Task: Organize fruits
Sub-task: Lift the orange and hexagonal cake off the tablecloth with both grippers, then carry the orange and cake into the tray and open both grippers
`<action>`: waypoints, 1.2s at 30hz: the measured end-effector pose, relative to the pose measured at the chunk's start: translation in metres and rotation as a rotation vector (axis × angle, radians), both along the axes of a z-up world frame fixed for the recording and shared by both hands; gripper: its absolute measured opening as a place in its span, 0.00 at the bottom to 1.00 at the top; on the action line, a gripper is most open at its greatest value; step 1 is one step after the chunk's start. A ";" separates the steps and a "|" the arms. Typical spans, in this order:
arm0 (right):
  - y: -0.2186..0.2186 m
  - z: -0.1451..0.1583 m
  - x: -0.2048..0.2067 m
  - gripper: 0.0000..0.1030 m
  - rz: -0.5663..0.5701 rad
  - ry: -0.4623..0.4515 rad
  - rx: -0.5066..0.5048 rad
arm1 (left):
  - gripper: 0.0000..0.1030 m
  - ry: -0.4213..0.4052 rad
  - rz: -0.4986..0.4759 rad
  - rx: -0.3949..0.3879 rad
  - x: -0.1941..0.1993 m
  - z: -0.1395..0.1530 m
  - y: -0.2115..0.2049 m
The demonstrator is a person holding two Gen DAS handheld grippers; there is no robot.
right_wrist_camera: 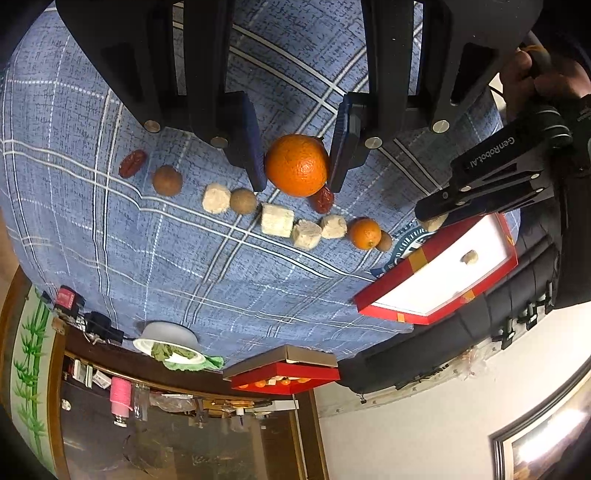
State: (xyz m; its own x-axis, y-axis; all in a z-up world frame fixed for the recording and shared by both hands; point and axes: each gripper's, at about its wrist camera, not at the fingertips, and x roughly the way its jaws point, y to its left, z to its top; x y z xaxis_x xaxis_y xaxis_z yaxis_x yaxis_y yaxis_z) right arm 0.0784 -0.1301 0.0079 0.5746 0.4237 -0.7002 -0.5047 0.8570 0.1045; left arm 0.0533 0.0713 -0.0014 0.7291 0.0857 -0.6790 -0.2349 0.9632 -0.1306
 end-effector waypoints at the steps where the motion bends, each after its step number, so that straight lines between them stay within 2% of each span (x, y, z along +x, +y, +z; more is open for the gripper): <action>1: 0.003 0.002 0.001 0.32 0.005 -0.005 -0.002 | 0.28 -0.004 0.005 0.000 -0.001 0.002 0.003; 12: 0.061 0.021 0.001 0.32 0.125 -0.059 -0.026 | 0.28 -0.049 0.137 -0.007 -0.010 0.022 0.051; 17: 0.092 0.025 0.007 0.32 0.174 -0.070 -0.024 | 0.28 -0.059 0.245 -0.007 -0.010 0.029 0.090; 23: 0.136 0.029 0.026 0.32 0.223 -0.069 0.003 | 0.27 -0.035 0.370 -0.019 -0.009 0.024 0.136; 29: 0.187 0.024 0.045 0.32 0.278 -0.051 0.022 | 0.27 -0.012 0.416 -0.010 -0.002 0.017 0.166; 36: 0.230 0.007 0.074 0.32 0.282 -0.004 0.018 | 0.27 0.010 0.429 0.008 0.023 0.014 0.187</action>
State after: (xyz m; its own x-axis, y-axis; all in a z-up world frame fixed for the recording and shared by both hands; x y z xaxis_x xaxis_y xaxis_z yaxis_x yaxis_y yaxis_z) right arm 0.1525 0.1000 0.0147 0.4351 0.5797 -0.6889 -0.7236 0.6805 0.1157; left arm 0.0766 0.2583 0.0127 0.6194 0.3853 -0.6840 -0.6159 0.7788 -0.1191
